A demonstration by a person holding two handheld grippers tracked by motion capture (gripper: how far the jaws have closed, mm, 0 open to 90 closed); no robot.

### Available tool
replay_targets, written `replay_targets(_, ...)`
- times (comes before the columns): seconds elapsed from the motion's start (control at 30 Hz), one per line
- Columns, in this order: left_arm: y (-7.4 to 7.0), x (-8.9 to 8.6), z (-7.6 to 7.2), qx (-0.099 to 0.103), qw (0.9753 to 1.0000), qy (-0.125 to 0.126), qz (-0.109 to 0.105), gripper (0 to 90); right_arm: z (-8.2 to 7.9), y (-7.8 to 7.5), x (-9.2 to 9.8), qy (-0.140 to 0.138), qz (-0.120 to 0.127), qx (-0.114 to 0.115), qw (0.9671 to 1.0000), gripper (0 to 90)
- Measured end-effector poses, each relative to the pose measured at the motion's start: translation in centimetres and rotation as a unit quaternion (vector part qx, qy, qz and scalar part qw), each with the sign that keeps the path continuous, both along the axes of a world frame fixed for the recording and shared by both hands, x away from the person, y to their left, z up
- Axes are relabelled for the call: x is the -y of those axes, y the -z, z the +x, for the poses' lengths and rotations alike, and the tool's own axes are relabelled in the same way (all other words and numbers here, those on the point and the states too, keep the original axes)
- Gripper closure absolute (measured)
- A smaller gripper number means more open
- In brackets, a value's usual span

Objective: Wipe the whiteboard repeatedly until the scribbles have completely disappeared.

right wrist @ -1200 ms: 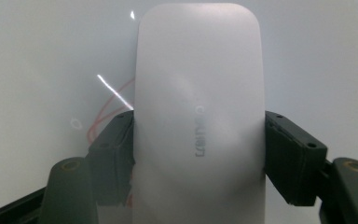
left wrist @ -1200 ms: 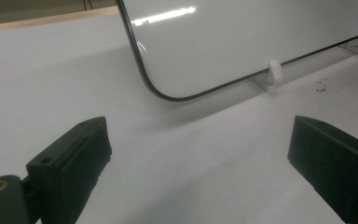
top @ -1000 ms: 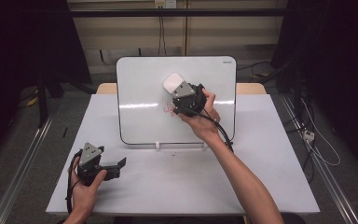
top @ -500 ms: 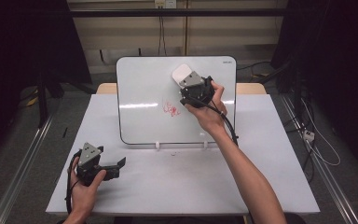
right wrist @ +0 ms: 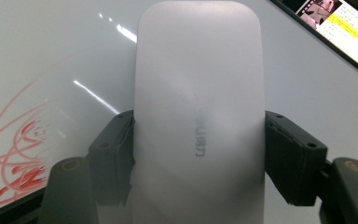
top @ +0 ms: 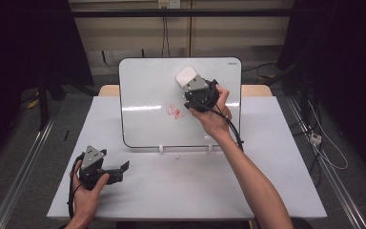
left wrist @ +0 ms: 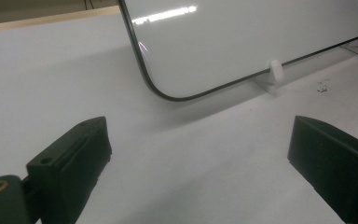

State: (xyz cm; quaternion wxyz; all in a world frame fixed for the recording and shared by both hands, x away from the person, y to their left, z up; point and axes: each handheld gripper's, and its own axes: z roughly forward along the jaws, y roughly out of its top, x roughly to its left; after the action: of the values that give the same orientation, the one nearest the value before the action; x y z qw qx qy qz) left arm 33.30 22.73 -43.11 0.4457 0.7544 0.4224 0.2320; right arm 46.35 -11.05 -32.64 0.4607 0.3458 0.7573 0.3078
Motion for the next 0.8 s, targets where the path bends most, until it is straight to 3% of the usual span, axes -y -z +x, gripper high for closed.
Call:
replay_targets(0.43, -0.1, 0.0, 0.0, 0.002, 1.0, 0.0, 0.0, 5.5, -1.0, 1.3, -1.1, -0.01, -0.008, -0.008, 0.9999, 31.5)
replay_targets(0.8, 0.0, 0.0, 0.0, 0.0, 1.0, 0.0, 0.003, 5.5, -0.8, 1.2, -1.5, -0.007, -0.008, -0.008, 0.9999, 31.5)
